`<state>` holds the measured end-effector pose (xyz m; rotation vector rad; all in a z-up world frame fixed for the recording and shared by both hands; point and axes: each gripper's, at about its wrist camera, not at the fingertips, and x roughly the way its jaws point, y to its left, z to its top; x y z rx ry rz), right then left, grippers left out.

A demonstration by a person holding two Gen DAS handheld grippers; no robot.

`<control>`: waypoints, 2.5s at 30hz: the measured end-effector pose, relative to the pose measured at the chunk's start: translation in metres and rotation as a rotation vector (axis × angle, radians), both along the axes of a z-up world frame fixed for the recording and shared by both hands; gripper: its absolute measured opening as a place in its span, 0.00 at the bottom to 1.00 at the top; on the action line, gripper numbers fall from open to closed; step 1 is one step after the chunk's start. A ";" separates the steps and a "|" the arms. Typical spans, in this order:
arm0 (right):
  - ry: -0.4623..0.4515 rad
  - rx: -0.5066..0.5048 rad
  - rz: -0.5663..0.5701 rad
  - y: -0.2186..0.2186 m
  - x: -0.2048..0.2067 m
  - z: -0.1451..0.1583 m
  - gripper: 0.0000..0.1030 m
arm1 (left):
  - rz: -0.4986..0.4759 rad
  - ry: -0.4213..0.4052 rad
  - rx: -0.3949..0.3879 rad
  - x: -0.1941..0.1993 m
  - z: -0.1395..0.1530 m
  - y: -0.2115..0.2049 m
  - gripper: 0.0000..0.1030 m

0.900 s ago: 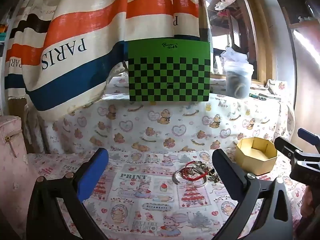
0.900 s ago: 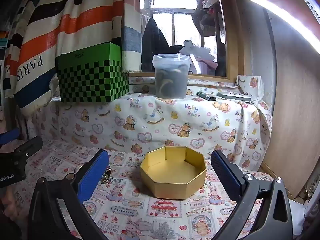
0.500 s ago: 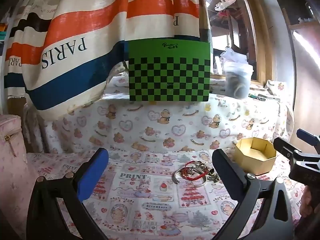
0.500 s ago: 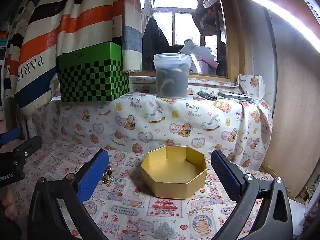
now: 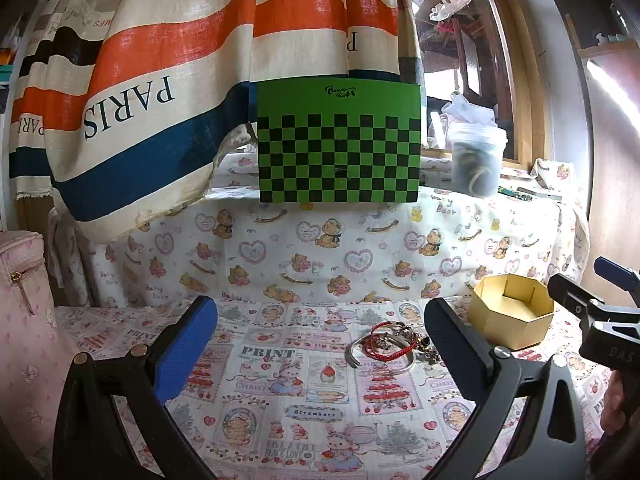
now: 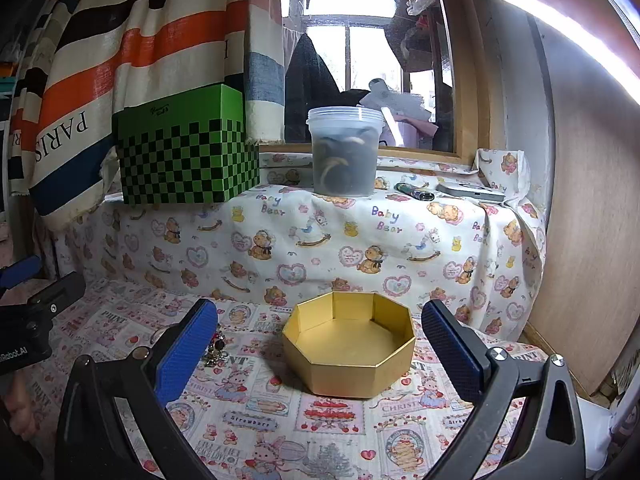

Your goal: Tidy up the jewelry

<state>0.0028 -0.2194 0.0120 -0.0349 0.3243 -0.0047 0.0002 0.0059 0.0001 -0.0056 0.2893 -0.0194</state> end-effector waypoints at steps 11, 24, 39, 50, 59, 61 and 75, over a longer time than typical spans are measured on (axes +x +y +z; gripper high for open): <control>0.001 -0.006 0.015 0.004 0.000 0.000 1.00 | 0.009 -0.014 0.020 -0.005 0.000 -0.004 1.00; 0.002 -0.006 0.015 0.004 0.001 -0.001 1.00 | 0.013 0.000 0.018 0.000 0.000 -0.002 1.00; 0.007 -0.008 0.035 0.006 0.000 -0.002 1.00 | 0.014 -0.001 0.019 -0.002 -0.001 -0.003 1.00; 0.007 -0.007 0.033 0.006 0.000 -0.002 1.00 | 0.014 -0.002 0.018 -0.002 -0.001 -0.004 1.00; 0.011 -0.004 0.028 0.005 0.000 -0.002 1.00 | 0.024 0.001 0.025 -0.002 -0.003 -0.005 1.00; 0.007 -0.004 0.027 0.005 0.000 -0.002 1.00 | 0.024 -0.001 0.030 -0.003 -0.004 -0.006 1.00; 0.007 -0.004 0.019 0.004 -0.001 -0.001 1.00 | 0.011 0.014 0.020 0.001 -0.001 -0.005 1.00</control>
